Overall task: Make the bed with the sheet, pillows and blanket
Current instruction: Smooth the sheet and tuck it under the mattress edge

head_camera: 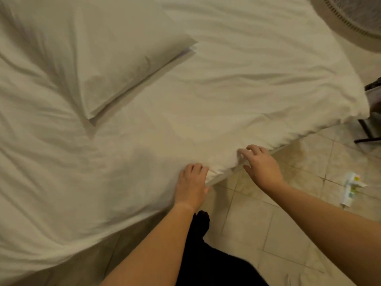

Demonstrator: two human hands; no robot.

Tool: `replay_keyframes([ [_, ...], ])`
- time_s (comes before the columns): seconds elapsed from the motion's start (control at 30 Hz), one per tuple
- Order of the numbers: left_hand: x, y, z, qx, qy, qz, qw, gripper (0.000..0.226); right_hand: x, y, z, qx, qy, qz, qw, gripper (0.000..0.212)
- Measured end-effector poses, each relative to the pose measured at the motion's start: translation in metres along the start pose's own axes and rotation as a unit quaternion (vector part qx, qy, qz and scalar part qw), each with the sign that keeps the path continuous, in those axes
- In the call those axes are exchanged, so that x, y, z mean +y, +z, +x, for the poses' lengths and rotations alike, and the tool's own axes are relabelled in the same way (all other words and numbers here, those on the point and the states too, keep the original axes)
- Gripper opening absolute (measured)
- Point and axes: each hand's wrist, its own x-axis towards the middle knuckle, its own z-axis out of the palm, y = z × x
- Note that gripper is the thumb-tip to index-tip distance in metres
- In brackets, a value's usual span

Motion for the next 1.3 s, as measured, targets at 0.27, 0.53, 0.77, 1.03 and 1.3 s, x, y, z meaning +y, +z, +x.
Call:
replay_keyframes([
  [0.27,-0.005,0.026,0.033,0.058,-0.031,-0.016,0.998,0.021,0.048,0.016,0.043,0.014,-0.041,0.007,0.999,0.019],
  [0.53,0.006,0.018,0.020,0.104,-0.044,-0.087,0.990,0.010,0.073,-0.019,0.048,-0.046,-0.138,0.056,0.988,0.017],
  [0.77,0.026,0.014,-0.007,0.053,-0.084,-0.090,0.991,0.010,0.077,-0.024,0.017,-0.100,-0.144,0.054,0.983,0.016],
  [1.03,0.034,0.008,0.013,-0.028,-0.054,-0.040,0.997,0.039,0.067,-0.016,0.026,-0.204,-0.080,-0.021,0.975,0.030],
  [1.3,0.007,-0.005,0.040,0.066,-0.180,0.064,0.979,0.065,0.058,-0.015,0.051,0.026,-0.072,0.045,0.996,0.052],
])
